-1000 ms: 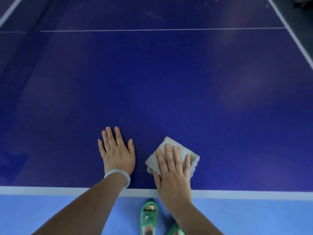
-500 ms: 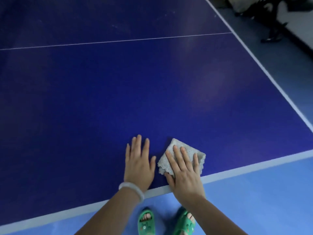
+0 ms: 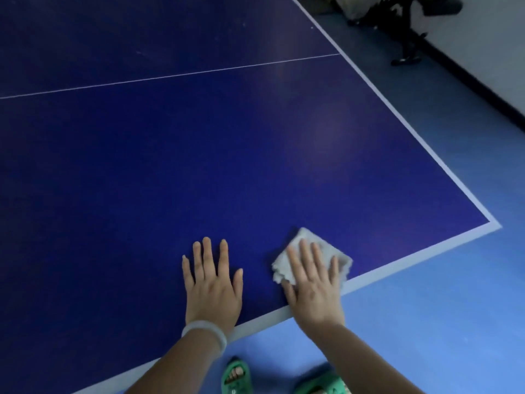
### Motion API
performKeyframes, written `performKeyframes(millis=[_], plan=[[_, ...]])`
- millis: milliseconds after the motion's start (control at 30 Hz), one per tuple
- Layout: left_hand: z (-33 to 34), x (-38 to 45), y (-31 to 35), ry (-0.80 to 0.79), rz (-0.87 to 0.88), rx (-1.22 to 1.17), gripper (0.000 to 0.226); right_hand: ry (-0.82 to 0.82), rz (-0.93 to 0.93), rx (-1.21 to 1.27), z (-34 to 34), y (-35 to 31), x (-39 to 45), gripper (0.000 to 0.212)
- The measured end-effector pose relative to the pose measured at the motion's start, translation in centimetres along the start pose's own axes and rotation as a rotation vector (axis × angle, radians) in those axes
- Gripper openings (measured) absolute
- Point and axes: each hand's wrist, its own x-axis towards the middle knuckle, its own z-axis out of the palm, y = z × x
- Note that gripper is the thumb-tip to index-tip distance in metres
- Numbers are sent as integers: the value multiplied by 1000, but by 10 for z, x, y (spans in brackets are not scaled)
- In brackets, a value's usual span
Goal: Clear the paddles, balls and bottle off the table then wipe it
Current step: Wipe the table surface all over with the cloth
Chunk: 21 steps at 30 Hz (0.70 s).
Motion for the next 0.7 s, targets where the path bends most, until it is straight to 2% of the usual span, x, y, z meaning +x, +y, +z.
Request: performKeyframes(millis=[67, 133, 333, 433, 500, 600, 700], plan=[[-2, 0, 2, -1, -3, 4, 68, -29, -210, -27, 1, 10, -3, 64], [-3, 0, 4, -2, -4, 21, 68, -30, -243, -43, -3, 41, 4, 63], [-5, 11, 28, 45, -12, -60, 63, -31, 186, -24, -24, 133, 32, 61], [-8, 27, 79, 44, 113, -122, 61, -32, 208, -40, -27, 136, 37, 61], [-7, 42, 125, 9, 132, -171, 63, -40, 190, -45, -27, 137, 37, 63], [-2, 66, 193, -61, 22, -207, 66, -32, 123, -13, -27, 147, 36, 65], [3, 83, 244, -114, -188, -215, 70, -32, 47, 14, -30, 176, 34, 64]])
